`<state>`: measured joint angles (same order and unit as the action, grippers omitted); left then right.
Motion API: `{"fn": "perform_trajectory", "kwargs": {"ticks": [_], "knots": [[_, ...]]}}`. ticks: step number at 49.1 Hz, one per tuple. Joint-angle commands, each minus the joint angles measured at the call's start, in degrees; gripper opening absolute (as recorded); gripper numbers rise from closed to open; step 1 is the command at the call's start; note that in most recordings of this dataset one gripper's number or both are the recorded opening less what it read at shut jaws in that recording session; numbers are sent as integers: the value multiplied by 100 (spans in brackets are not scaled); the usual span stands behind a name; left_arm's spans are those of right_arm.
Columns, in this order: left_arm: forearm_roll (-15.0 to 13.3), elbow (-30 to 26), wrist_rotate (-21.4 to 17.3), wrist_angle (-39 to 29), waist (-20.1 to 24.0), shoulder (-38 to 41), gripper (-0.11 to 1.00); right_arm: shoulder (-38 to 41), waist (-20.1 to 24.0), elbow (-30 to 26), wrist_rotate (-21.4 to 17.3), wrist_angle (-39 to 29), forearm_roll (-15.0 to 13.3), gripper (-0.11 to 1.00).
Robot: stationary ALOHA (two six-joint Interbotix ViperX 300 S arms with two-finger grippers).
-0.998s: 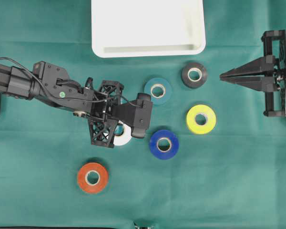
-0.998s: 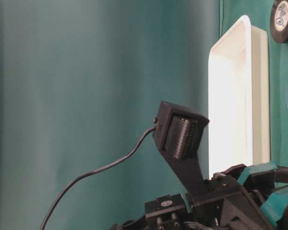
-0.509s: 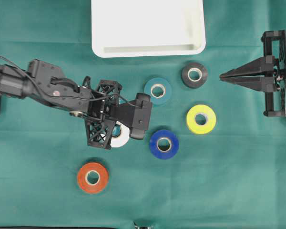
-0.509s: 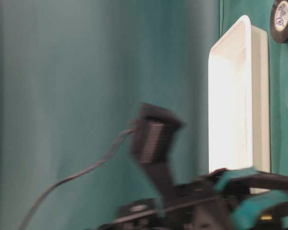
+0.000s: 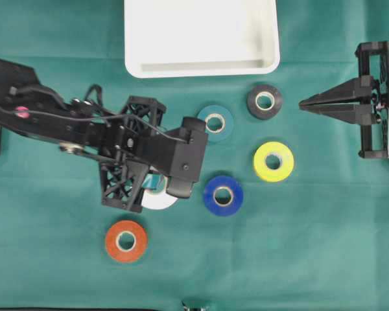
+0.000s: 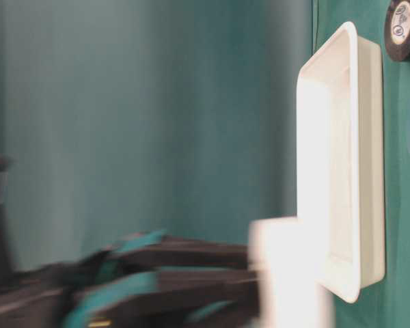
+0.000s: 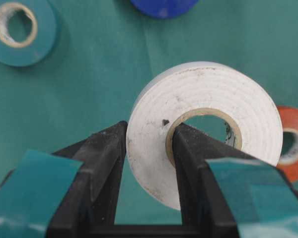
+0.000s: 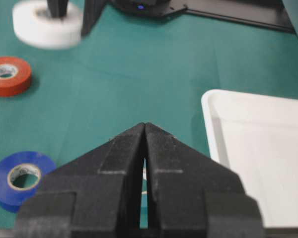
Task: Pick up the tape from a random location and place it into the white case.
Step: 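Close the left gripper on the white tape roll rim, then lift the white tape roll and carry it toward the white tray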
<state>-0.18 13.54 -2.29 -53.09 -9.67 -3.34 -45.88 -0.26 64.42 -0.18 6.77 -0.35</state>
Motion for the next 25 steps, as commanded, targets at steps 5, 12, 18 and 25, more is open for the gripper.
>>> {"fn": "perform_trajectory", "kwargs": {"ticks": [5,12,18,25], "knots": [[18,-729,-9,-589,-35,-404,26,0,-9,-141,9,26,0,0],[18,-1213,-18,-1160,-35,-413,26,0,-9,-141,9,18,0,0],[18,-1573,-9,-1591,-44,-396,26,0,-9,-149,0,9,0,0],[18,-1872,-18,-1767,-123,-396,26,9,-9,-149,0,18,0,0]]}}
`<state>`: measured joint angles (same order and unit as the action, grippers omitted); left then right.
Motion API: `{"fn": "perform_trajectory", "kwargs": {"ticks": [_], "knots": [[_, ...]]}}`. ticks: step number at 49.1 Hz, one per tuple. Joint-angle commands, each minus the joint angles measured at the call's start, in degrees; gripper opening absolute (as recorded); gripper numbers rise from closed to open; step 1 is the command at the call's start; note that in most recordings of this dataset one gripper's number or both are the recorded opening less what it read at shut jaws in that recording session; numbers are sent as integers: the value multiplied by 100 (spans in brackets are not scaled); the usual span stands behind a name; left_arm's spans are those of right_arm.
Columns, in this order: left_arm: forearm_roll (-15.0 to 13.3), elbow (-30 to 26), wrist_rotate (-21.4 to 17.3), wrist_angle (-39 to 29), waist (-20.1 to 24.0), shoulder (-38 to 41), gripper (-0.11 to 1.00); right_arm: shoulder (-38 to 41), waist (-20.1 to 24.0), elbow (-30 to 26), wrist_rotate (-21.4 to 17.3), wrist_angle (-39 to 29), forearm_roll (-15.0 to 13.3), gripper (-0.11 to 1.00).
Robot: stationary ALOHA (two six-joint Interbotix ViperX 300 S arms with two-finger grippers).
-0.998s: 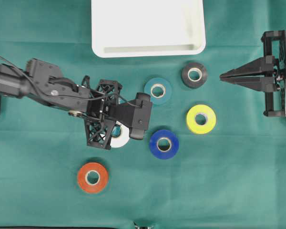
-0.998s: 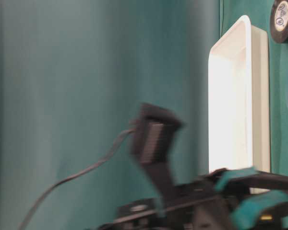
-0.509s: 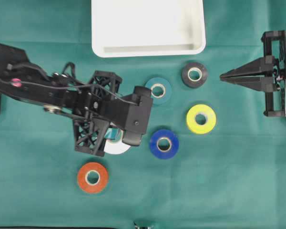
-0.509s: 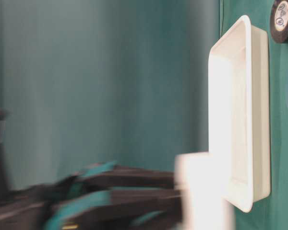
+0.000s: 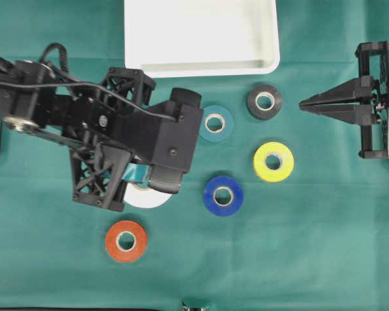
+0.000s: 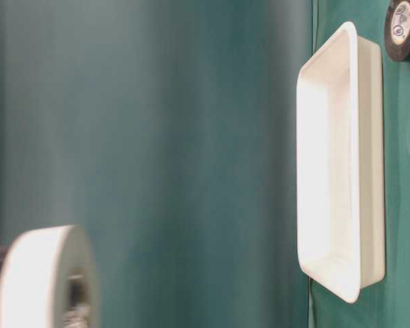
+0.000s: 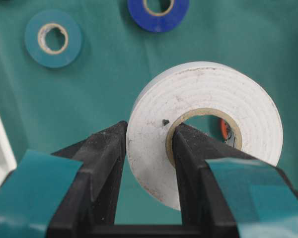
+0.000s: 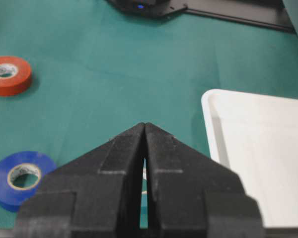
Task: Pick up the tape from a random location and place it into the white case.
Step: 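Lift the white tape roll and carry it toward the white tray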
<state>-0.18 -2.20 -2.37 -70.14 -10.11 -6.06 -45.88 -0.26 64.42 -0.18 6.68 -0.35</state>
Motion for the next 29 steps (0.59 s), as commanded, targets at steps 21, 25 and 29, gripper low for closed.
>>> {"fn": "perform_trajectory", "kwargs": {"ticks": [21,25,29], "knots": [[26,-712,-9,-439,-185,-123,26,18,-9,-149,0,26,9,0],[26,-703,0,-439,-185,-132,26,9,-9,-149,0,26,9,0],[26,-703,0,-431,-185,-123,26,18,-9,-149,0,26,0,0]]}}
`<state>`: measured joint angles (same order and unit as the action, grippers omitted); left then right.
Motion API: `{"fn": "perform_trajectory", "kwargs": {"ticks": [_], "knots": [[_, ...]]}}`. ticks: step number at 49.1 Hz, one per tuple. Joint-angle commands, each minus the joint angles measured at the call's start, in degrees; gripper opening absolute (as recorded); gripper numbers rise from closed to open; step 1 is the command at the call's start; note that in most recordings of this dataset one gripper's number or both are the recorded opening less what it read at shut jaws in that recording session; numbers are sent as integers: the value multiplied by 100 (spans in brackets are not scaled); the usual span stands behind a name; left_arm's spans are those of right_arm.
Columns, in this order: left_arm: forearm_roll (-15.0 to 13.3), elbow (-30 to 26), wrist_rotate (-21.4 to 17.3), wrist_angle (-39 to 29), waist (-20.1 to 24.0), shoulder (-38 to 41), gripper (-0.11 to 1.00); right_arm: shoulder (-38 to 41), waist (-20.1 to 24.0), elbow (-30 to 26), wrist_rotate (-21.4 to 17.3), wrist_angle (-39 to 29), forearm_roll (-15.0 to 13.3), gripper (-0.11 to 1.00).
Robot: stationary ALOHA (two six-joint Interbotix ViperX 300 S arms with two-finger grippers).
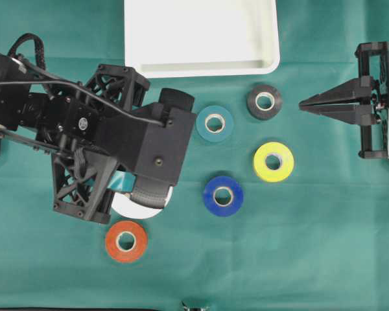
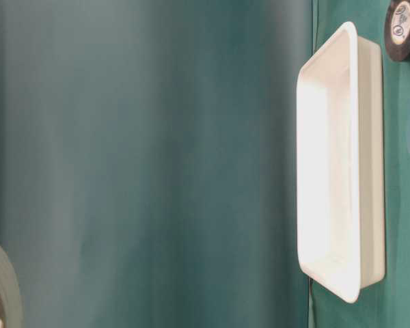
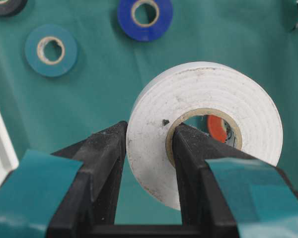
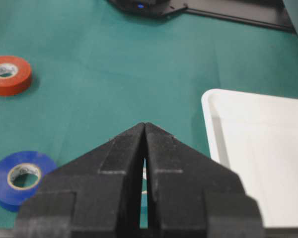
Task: Pick up the tape from a random location and place it into the white case.
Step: 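Lift the white tape roll and carry it toward the white tray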
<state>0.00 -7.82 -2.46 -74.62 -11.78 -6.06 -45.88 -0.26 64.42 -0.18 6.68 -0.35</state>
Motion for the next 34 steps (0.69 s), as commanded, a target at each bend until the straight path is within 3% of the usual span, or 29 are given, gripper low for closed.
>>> {"fn": "perform_trajectory", "kwargs": {"ticks": [1,26,34], "knots": [[18,-141,9,9,-18,-123,26,18,-9,-149,0,26,9,0],[18,-44,0,88,-9,-167,26,9,-9,-149,0,-18,9,0],[35,132,0,176,193,-167,26,9,-9,-149,0,-18,9,0]]}}
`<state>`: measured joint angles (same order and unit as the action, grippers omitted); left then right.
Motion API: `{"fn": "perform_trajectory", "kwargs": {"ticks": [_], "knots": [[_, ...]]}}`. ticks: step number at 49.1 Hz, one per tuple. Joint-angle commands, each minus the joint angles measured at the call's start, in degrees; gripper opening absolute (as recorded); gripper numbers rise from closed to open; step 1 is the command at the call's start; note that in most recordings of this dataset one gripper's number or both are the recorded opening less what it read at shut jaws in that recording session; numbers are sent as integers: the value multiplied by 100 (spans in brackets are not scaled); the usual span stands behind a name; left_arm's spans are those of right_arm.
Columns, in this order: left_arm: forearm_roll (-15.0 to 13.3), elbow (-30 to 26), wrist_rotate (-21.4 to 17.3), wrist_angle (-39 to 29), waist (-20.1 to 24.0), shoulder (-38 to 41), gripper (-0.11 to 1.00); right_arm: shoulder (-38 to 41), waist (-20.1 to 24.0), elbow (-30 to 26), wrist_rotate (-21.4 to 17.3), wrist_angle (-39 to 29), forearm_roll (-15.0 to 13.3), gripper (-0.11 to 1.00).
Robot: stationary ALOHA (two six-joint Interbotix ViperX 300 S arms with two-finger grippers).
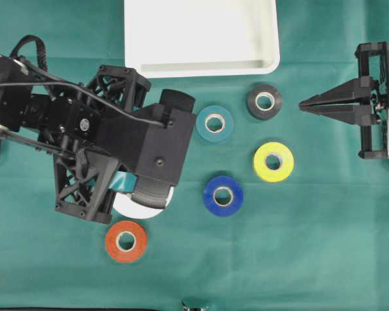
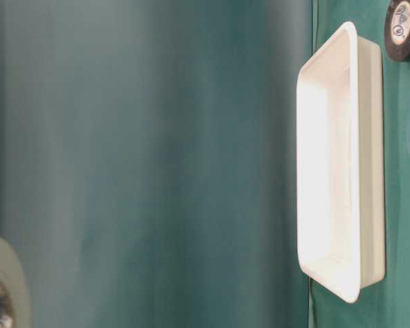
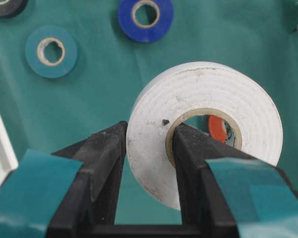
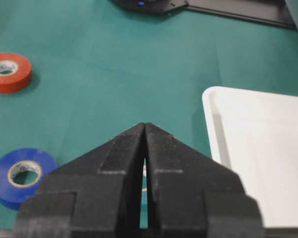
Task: Pick up the tape from a random location and place it into the white case.
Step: 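Lift the white tape roll and carry it toward the white tray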
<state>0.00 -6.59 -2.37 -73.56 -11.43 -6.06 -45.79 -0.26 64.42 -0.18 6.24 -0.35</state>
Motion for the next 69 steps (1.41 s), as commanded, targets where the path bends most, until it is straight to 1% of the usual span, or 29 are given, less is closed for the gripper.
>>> {"fn": "perform_trajectory", "kwargs": {"ticks": [1,12,20,28,35,40,45,58,69], "knots": [[44,44,-9,70,211,-167,26,9,-9,-149,0,26,9,0],[44,316,-97,114,1090,-193,26,9,-9,-149,0,9,9,0],[44,483,-422,193,1749,-255,26,9,-9,-149,0,-26,9,0],[44,527,-677,246,2426,-290,26,9,-9,-149,0,-44,9,0],[44,510,-896,246,2936,-290,26,9,-9,-149,0,-53,9,0],[35,527,-984,246,3234,-299,26,0,-9,-149,0,-62,9,0],[44,545,-1046,246,3401,-290,26,9,-9,-149,0,-88,9,0],[44,483,-1116,519,3428,-123,26,0,-9,-149,0,-97,9,0],[44,79,-1362,694,3428,404,26,0,-9,-149,0,-105,9,0]]}}
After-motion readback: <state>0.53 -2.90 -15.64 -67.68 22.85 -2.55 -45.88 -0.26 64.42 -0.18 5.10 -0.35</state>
